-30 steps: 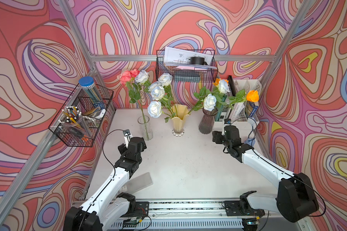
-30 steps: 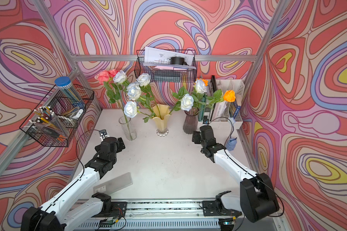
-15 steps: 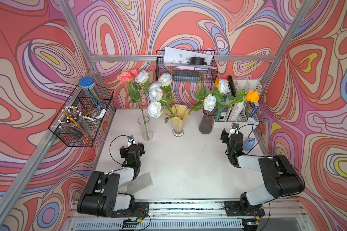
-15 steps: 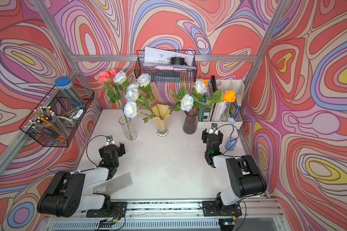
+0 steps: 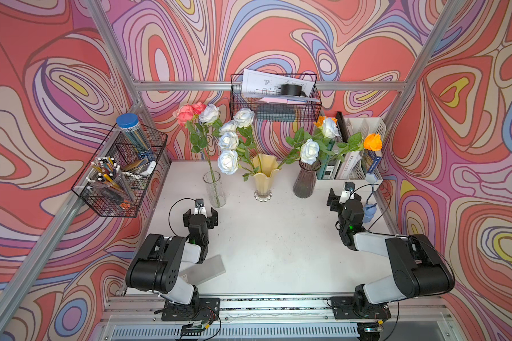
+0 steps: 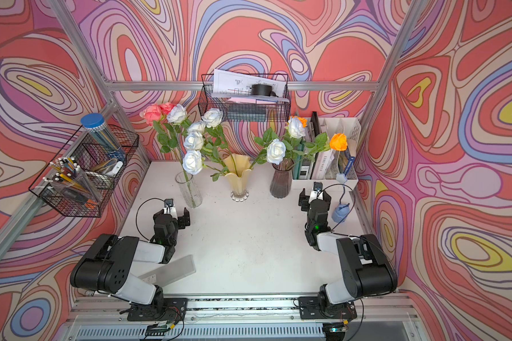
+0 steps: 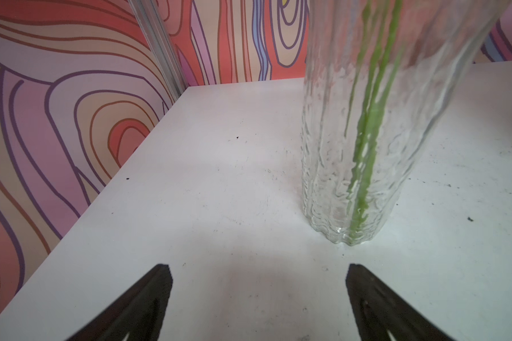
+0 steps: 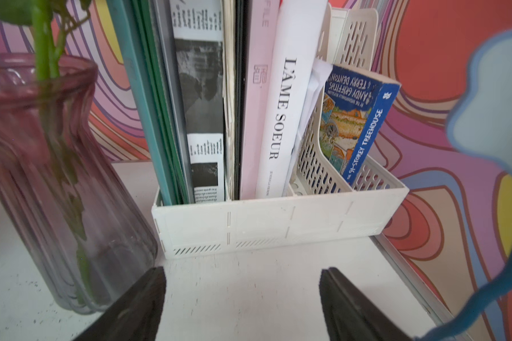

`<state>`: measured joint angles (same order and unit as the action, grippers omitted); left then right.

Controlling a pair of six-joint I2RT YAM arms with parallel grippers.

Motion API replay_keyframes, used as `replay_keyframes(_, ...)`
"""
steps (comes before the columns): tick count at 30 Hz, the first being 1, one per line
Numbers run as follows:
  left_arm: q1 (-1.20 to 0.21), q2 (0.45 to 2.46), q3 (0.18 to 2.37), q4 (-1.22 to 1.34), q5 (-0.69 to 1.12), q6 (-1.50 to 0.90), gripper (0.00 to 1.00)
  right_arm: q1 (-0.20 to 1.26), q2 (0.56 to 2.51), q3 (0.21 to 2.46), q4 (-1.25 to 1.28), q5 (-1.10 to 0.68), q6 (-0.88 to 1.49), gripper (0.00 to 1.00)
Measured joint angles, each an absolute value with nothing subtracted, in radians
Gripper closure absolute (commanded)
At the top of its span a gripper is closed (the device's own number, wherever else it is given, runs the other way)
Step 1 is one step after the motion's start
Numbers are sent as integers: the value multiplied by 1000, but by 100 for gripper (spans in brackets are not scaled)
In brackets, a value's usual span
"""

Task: Arrange the flowers in different vases according to their colors
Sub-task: Reset both arms

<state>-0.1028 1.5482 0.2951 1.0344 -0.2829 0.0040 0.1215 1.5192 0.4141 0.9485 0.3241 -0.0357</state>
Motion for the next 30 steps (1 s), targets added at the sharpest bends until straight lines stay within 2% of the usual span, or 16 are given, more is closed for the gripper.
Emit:
replay_keyframes(3, -102, 1546, 330, 1000, -283, 1, 2, 118, 1668, 346, 1109, 324, -34, 13)
replay_keyframes(5, -99, 1549, 340, 995, -282, 2, 1, 113, 1721, 342, 1083, 318, -27, 13)
replay_keyframes(10, -96, 1547, 346, 964, -282, 0, 1, 64, 1722, 435, 1024, 292, 10, 11)
replay_keyframes(11, -96, 1547, 346, 961, -282, 0, 1, 54, 1719, 448, 1025, 289, 18, 8)
replay_keyframes(19, -96, 1547, 346, 956, -282, 0, 2, 43, 1715, 455, 1009, 275, 39, 2)
replay_keyframes(30, -96, 1547, 346, 956, -282, 0, 2, 43, 1715, 455, 998, 271, 43, 2)
